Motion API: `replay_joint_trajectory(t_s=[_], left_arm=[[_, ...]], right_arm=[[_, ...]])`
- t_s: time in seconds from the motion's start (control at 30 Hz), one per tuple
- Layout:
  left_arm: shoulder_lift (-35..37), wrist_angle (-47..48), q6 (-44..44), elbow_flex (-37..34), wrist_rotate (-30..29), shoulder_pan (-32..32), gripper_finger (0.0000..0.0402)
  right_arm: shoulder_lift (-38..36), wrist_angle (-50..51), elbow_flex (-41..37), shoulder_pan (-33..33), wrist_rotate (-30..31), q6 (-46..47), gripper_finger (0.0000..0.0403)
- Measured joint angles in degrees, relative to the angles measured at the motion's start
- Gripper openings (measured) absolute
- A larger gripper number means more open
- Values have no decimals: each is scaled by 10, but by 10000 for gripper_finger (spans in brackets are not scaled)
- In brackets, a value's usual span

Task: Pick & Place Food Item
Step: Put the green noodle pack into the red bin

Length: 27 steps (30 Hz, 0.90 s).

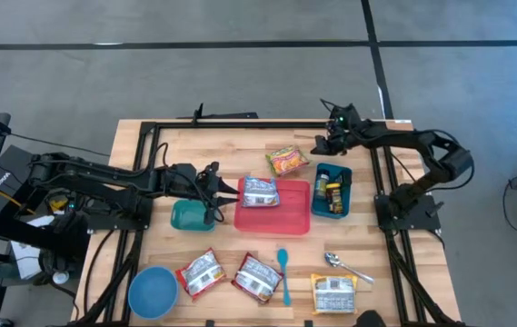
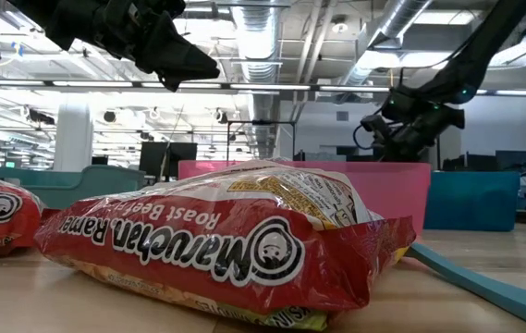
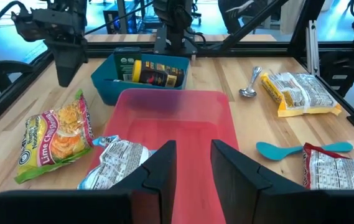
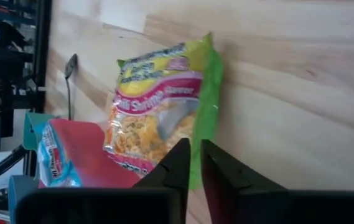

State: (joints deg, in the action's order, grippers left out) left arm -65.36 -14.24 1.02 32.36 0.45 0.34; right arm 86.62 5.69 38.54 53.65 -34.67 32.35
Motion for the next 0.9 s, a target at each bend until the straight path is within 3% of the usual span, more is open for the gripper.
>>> replay_joint_trajectory(t_s=[0.27, 0.43, 0.9], left_arm=[[0, -1, 0, 0, 0, 0, 92], [0, -4, 0, 0, 0, 0, 92], [0, -4, 0, 0, 0, 0, 92]], right_arm=[[0, 92, 0, 8, 0, -50, 117], [0, 85, 0, 8, -14, -88, 147], [-1, 47, 0, -8, -15, -68, 147]])
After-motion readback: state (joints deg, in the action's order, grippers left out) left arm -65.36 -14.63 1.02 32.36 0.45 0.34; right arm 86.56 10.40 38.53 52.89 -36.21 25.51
